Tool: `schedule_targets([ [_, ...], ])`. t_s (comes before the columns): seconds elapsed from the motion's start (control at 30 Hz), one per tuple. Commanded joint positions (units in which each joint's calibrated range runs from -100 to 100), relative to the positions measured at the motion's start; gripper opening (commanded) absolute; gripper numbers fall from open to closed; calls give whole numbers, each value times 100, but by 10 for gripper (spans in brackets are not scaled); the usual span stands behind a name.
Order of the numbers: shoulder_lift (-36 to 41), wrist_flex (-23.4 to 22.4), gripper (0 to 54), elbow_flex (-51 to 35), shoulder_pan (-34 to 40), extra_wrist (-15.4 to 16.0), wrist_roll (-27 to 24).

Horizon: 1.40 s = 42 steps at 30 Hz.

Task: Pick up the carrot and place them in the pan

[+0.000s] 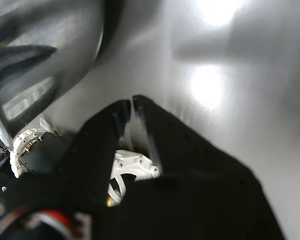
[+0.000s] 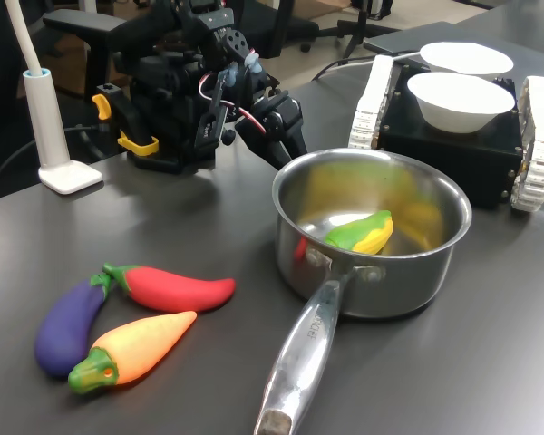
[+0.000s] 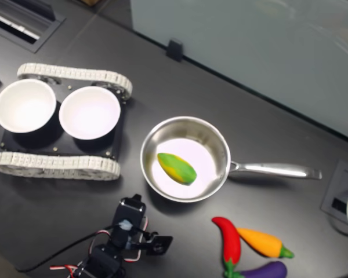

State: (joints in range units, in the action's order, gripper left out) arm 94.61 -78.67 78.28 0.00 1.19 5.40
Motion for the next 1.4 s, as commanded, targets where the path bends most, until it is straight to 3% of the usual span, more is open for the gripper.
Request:
schedule_targets([
  [0.0, 92, 314, 1, -82, 34, 91, 39],
  [0.83, 92, 110, 1, -327, 46, 65, 54],
  [1.37, 92, -743, 1, -1336, -206, -119, 176],
])
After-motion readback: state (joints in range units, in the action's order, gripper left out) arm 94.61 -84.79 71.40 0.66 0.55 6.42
